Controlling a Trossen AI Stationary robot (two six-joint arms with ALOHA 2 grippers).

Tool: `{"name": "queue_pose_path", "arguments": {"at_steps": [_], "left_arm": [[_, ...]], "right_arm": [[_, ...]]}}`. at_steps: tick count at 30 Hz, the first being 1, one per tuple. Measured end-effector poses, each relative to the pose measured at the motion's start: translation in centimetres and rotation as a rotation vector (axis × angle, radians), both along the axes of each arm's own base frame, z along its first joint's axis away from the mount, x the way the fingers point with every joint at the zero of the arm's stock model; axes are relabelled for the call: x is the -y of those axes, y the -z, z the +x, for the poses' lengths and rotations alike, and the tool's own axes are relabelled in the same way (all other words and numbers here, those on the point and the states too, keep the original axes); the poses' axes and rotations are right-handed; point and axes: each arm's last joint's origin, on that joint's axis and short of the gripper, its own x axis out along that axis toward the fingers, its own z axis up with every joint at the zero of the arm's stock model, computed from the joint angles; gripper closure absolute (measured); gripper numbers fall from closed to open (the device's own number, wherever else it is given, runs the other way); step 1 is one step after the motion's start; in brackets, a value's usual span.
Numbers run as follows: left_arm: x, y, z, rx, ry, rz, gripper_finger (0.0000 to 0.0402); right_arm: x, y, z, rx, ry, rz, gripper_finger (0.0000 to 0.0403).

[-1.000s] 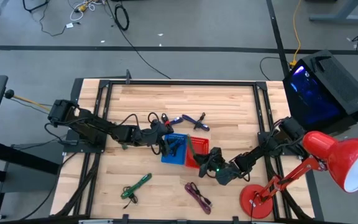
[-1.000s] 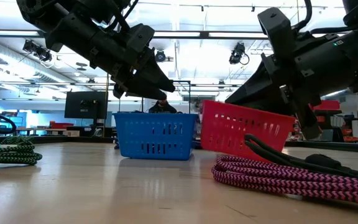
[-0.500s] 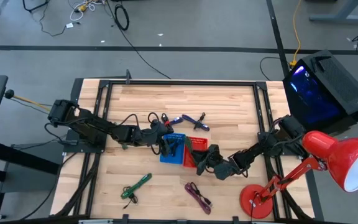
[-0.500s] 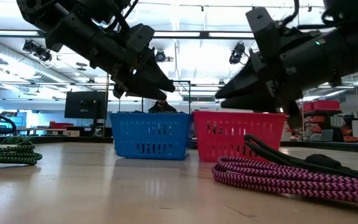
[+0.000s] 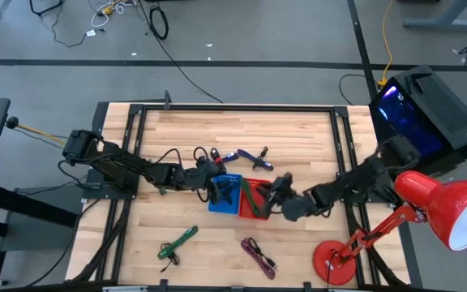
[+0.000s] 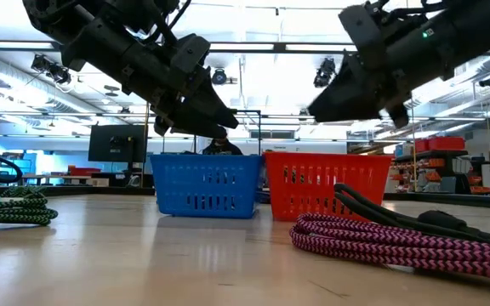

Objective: Pick & Place USB Port
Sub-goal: Put the black USB cable into the blue basket

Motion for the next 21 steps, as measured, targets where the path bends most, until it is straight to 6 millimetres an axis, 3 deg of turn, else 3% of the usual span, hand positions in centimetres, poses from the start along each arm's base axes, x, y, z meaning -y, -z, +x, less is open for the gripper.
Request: {"name": "queue_pose_path", "arguments": {"at_steps": [6, 11, 15, 21], "left_arm": [[0.2, 0.0, 0.0, -0.012, 0.064, -0.001, 0.0191], [0.2, 0.0, 0.0, -0.013, 0.082, -0.007, 0.0191], [0.2, 0.0, 0.0, -0.017, 0.088, 0.007, 0.0191], [0.2, 0.0, 0.0, -0.021, 0.094, 0.017, 0.0191]], "right_arm": [[3.0, -3.0, -2.9, -0.15, 0.046, -0.067, 0.0309], [4.2, -3.8, -4.9, -0.268, -0.007, 0.035, 0.0309], [3.2, -3.2, -5.4, -0.322, -0.096, 0.175, 0.0309], [-0.1, -1.5, -5.5, -0.378, -0.201, 0.325, 0.0309]]}}
